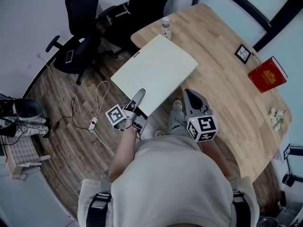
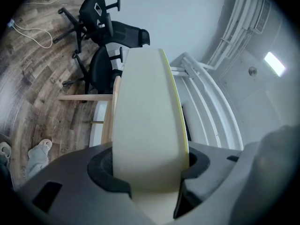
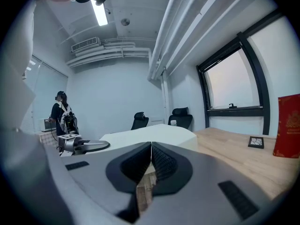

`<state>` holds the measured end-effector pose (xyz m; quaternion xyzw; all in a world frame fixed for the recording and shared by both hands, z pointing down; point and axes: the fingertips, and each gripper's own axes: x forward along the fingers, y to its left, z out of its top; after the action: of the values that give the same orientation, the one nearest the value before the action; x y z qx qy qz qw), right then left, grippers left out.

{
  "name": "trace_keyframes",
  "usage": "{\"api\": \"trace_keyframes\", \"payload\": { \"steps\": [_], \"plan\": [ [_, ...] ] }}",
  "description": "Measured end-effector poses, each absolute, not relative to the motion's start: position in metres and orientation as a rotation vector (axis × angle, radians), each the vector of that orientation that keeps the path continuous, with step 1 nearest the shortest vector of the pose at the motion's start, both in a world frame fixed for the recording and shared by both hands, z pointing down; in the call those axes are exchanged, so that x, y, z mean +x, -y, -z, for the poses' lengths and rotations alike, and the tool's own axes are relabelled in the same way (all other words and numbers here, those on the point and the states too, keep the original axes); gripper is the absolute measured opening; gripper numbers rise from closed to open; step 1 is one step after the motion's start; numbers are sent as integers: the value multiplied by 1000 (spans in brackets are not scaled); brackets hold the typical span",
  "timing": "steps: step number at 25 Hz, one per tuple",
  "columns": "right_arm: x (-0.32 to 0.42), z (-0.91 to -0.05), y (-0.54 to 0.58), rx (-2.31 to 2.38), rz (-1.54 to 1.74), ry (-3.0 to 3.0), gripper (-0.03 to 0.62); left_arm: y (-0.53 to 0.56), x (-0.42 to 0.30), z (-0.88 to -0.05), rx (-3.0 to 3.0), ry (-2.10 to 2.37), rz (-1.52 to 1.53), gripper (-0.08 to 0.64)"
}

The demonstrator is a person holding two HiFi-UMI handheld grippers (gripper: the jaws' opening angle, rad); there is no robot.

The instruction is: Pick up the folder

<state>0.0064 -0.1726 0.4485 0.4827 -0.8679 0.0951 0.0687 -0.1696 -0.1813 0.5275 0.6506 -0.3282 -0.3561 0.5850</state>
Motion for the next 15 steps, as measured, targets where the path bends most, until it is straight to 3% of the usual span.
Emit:
{"api": "trace_keyframes", "payload": {
  "steps": [15],
  "plan": [
    [10,-451,166,1480,-298,2609,18,168,-186,-502,1538,777,881,282]
  ]
}}
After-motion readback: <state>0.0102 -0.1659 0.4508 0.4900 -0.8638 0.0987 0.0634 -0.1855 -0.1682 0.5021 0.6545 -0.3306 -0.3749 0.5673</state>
